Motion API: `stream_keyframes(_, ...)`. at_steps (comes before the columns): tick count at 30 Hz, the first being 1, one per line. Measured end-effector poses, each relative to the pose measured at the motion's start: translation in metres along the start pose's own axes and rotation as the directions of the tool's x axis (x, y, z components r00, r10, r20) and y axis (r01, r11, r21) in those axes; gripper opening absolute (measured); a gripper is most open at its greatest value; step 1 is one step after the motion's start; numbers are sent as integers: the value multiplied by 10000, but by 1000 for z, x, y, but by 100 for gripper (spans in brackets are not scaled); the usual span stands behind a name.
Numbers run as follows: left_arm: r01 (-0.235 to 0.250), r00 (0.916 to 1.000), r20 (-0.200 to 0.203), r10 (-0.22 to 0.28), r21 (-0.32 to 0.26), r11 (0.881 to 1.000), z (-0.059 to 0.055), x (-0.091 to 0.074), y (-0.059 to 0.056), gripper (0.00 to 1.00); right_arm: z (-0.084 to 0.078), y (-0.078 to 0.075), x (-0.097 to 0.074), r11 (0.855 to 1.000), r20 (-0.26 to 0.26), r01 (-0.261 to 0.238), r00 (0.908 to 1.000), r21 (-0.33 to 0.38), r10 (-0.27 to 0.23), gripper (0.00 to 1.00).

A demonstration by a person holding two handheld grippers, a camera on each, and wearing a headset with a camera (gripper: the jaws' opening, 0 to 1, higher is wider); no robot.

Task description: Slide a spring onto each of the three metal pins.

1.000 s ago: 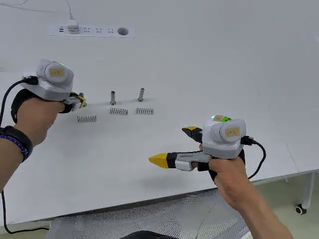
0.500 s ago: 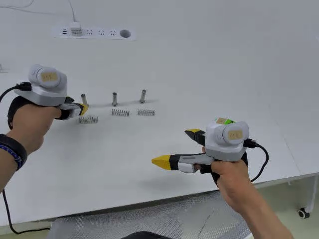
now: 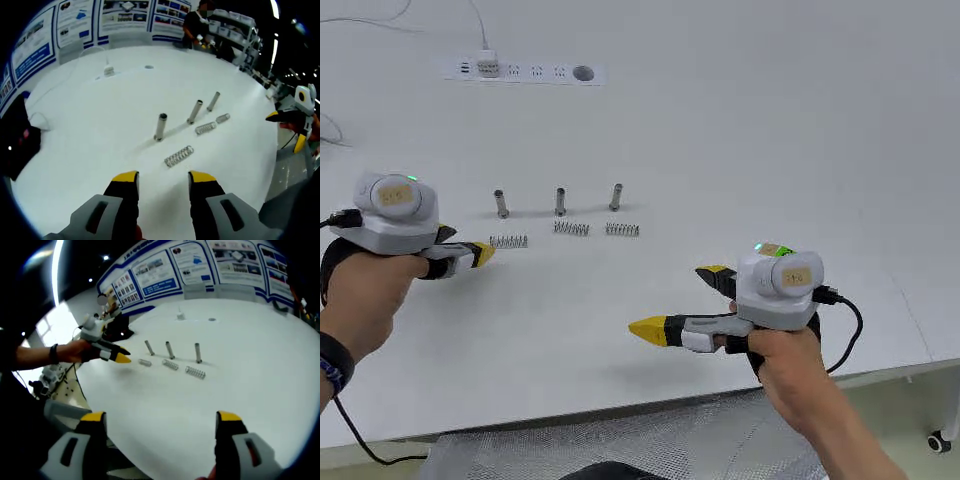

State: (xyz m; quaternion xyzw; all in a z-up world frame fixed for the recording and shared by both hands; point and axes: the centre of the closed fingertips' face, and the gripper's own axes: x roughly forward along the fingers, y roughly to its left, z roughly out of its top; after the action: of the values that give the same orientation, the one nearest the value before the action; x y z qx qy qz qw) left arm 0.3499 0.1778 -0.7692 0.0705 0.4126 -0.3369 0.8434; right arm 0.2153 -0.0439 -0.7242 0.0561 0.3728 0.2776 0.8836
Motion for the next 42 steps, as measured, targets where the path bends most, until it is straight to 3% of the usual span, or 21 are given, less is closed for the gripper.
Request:
stream_keyframes(10, 55, 9974, 714, -66, 163, 9999, 0, -26, 0, 51, -3, -1, -1, 10000, -14, -42, 10000, 0, 42, 91)
stream_keyframes(19, -50, 9959, 904, 6, 483, 9988, 0, -44, 6, 56, -5, -3, 0, 10000, -12, -33, 10000, 36, 33, 91)
stream_keyframes(23, -33, 9941, 1080, 11, 207, 9998, -2, -51, 10, 59, -6, -2, 1, 10000, -10, -59, 10000, 38, 59, 91)
stream_keyframes(42, 260, 9876, 1551, -252, -26, 9997, -11, -76, 0, 76, -1, 1, 6, 9998, 91, -165, 9998, 55, 165, 92)
